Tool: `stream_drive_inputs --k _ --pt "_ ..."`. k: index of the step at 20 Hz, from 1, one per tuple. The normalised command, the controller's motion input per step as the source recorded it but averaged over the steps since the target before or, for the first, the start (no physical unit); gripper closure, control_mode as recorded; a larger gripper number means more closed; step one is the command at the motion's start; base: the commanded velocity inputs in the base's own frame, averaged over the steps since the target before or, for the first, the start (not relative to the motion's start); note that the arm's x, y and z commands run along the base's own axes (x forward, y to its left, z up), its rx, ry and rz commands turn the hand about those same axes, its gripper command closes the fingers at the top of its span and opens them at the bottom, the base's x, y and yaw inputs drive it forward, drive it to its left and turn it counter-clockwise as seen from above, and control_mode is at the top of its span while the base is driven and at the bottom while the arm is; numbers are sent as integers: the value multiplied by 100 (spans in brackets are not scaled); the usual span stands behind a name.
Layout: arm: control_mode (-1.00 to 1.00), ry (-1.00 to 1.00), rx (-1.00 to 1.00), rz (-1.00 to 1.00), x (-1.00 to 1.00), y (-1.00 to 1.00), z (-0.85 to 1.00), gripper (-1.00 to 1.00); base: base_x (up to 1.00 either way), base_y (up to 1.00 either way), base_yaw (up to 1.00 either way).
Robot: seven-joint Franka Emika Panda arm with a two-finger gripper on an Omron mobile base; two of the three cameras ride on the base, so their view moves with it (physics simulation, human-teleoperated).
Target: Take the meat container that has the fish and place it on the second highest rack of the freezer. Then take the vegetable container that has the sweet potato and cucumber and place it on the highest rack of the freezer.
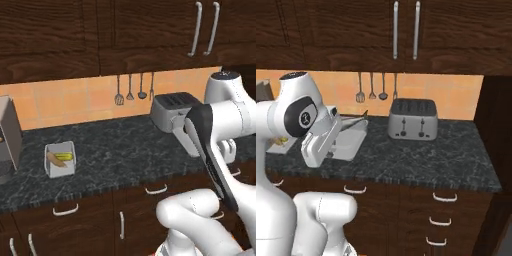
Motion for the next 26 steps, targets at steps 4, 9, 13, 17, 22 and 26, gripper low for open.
stream_drive_inputs --k 4,9,13,17,22,26 --pt "100 0 0 0 0 0 0 100 -73 5 -89" --pt "100 0 0 0 0 0 0 100 -33 2 -100" --pt "100 0 0 0 0 0 0 100 -30 2 -100" --pt "100 0 0 0 0 0 0 100 -26 1 -100" --pt "100 0 0 0 0 0 0 100 -24 2 -100" --pt "100 0 0 0 0 0 0 100 -10 7 -96"
